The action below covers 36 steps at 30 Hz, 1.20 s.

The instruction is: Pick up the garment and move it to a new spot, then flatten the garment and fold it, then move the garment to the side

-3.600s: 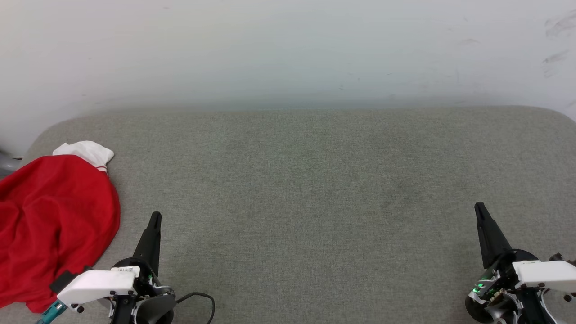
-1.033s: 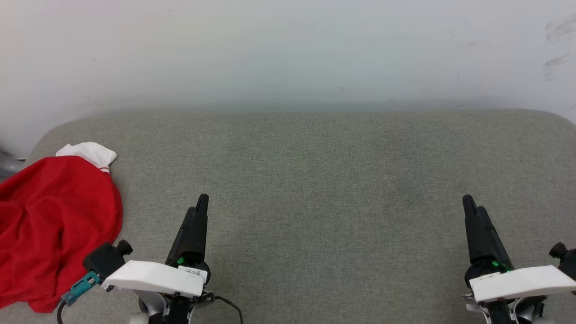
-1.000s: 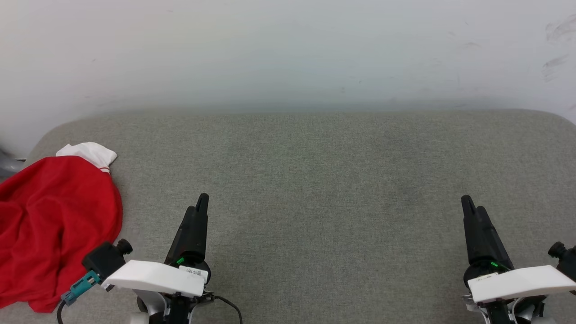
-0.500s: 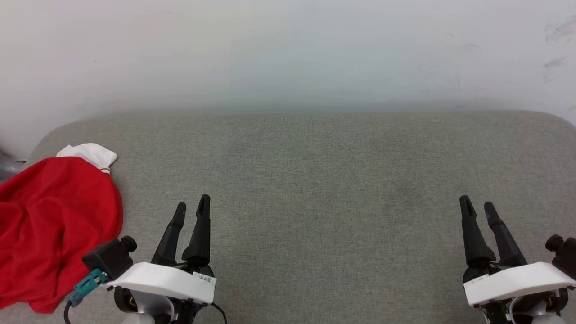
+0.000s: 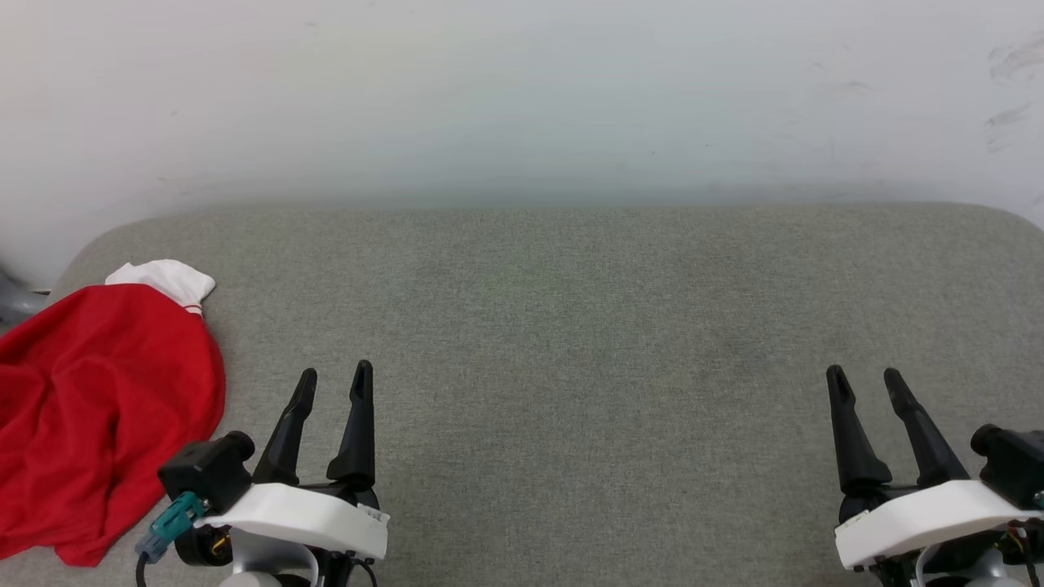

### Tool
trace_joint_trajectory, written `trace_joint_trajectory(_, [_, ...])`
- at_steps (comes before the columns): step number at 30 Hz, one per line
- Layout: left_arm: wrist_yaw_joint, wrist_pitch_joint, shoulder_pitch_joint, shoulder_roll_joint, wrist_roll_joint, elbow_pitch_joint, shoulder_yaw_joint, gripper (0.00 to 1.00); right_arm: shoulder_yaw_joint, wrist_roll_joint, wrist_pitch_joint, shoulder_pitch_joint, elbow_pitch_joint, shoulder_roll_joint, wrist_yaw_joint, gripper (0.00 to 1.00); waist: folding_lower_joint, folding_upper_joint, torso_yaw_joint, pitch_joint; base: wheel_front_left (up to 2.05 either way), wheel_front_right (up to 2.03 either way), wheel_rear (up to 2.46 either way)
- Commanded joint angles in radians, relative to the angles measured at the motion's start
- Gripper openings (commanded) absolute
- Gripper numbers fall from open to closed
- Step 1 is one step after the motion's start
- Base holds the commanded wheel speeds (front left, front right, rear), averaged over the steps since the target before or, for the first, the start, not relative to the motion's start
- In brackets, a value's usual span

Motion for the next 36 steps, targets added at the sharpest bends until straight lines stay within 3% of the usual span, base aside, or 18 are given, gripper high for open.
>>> trace_joint_trajectory(1, [0.0, -0.01, 0.005, 0.006, 0.027, -0.002, 0.003, 1.0, 0.0, -0.036, 0.006, 0.01, -0.017, -0.001, 0.0, 1.0, -0.0001, 0.0, -0.001, 0.0, 0.0, 0.0, 0.0])
trace_joint_trajectory(36, [0.009, -0.082, 0.01, 0.003, 0.298, 0.082, 0.001, 1.0, -0.019, -0.287, -0.008, 0.042, -0.053, 0.0, 0.0, 1.0, -0.0001, 0.0, -0.01, -0.01, 0.0, 0.0, 0.0])
